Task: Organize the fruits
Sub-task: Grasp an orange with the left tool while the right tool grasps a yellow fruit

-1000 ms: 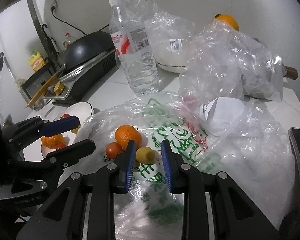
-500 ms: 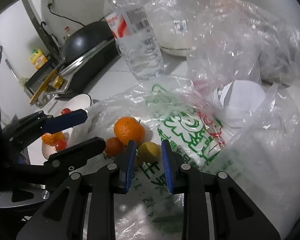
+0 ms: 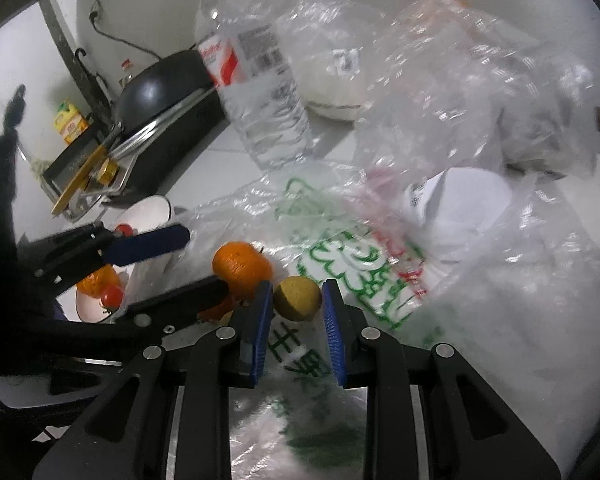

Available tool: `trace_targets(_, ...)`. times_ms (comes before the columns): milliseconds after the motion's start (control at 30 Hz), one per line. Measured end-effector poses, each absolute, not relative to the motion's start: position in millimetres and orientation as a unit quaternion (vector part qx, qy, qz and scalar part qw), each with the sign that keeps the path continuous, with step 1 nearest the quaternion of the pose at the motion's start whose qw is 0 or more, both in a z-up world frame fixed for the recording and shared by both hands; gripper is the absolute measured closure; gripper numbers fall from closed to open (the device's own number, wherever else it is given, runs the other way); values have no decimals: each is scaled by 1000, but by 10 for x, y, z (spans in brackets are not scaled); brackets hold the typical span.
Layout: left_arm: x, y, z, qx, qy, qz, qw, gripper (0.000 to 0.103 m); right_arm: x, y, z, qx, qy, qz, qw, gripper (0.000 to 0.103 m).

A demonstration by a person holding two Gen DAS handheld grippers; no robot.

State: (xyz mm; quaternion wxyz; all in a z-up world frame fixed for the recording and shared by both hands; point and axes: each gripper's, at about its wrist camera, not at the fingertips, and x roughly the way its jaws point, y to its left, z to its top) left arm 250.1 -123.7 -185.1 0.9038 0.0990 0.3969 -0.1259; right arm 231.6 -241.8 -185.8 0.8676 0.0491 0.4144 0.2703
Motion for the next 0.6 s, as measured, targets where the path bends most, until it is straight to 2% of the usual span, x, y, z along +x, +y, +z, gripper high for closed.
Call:
trace_targets(433,2707,-1347,-2072,120,426,-129,888,53,2330,-2542,-1791,58,394,262,879,76)
trace_targets(600,2751,-1360,-2106,126,432,-123,885,61,2324,-2569,-1786,57,392,261,880,76)
